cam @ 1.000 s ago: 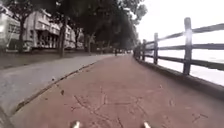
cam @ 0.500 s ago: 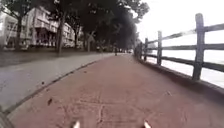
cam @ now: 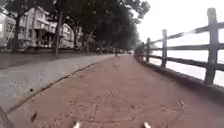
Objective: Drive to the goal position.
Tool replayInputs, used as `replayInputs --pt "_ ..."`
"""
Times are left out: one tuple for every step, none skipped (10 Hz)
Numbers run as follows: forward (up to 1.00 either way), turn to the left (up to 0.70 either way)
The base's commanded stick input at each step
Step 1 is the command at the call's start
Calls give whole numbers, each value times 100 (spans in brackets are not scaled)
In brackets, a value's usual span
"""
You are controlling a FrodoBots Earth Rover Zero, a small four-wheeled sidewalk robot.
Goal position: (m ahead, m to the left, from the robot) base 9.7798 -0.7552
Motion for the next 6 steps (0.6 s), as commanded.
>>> replayInputs --pt "70 0" --pt "70 0" --pt "70 0" --pt "70 0" --pt "70 0" --pt "70 0"
